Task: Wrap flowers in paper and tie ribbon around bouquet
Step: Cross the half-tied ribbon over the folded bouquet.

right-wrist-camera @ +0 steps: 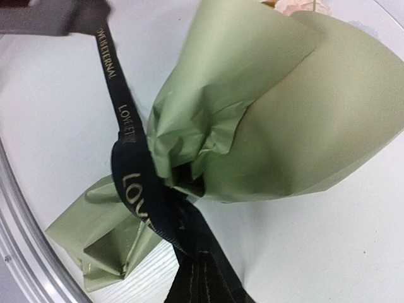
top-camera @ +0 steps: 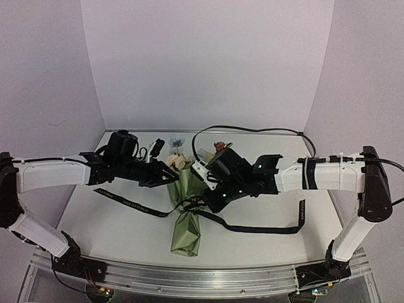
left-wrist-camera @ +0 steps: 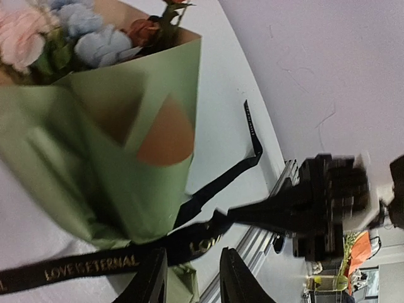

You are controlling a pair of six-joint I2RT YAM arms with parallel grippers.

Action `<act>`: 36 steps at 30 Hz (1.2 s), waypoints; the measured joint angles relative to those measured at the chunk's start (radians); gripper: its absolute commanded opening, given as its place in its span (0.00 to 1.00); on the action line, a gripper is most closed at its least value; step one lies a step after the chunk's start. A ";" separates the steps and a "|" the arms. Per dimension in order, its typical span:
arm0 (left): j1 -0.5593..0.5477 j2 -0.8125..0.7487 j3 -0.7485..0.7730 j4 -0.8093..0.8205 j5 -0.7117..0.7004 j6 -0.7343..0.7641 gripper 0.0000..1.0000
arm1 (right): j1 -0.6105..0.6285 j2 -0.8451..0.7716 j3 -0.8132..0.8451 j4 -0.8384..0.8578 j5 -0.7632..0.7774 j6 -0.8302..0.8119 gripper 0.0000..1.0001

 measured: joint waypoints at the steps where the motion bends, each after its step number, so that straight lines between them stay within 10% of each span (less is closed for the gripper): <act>1: -0.015 0.047 0.040 0.008 0.002 0.014 0.24 | 0.010 -0.009 -0.009 0.000 -0.001 0.001 0.00; 17: 0.006 0.540 0.236 0.092 0.030 0.044 0.06 | 0.037 -0.019 -0.135 0.011 0.103 0.034 0.00; 36: 0.011 0.309 0.287 -0.016 -0.002 0.161 0.29 | 0.037 -0.099 -0.189 0.013 0.123 0.057 0.00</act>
